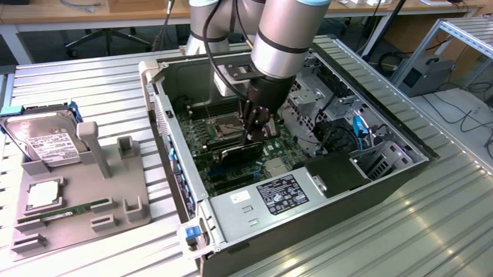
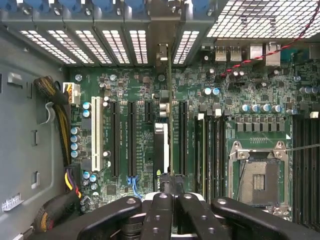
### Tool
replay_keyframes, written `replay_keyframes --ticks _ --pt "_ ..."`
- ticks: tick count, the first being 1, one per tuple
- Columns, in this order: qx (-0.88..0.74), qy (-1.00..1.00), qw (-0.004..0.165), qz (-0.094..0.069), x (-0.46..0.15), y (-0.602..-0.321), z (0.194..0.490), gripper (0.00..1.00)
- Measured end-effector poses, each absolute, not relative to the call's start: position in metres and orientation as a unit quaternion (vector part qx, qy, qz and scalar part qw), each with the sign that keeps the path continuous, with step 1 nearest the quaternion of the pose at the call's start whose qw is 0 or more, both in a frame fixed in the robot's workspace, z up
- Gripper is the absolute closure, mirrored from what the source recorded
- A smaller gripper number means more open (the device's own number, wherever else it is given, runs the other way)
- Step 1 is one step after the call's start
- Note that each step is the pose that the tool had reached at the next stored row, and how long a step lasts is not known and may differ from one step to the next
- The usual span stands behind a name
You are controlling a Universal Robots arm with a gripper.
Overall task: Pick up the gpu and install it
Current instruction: 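Insert the gpu into the slot, then press down on the gpu until it lock into place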
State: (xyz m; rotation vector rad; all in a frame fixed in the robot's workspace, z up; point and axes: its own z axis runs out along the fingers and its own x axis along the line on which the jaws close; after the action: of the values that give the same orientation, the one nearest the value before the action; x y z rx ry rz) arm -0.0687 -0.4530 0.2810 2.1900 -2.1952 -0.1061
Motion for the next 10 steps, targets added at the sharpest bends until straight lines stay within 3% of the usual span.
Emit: replay_keyframes --ticks 10 --pt "0.706 -0.707 0.019 -0.034 -0.085 -0.453 0.281 0.89"
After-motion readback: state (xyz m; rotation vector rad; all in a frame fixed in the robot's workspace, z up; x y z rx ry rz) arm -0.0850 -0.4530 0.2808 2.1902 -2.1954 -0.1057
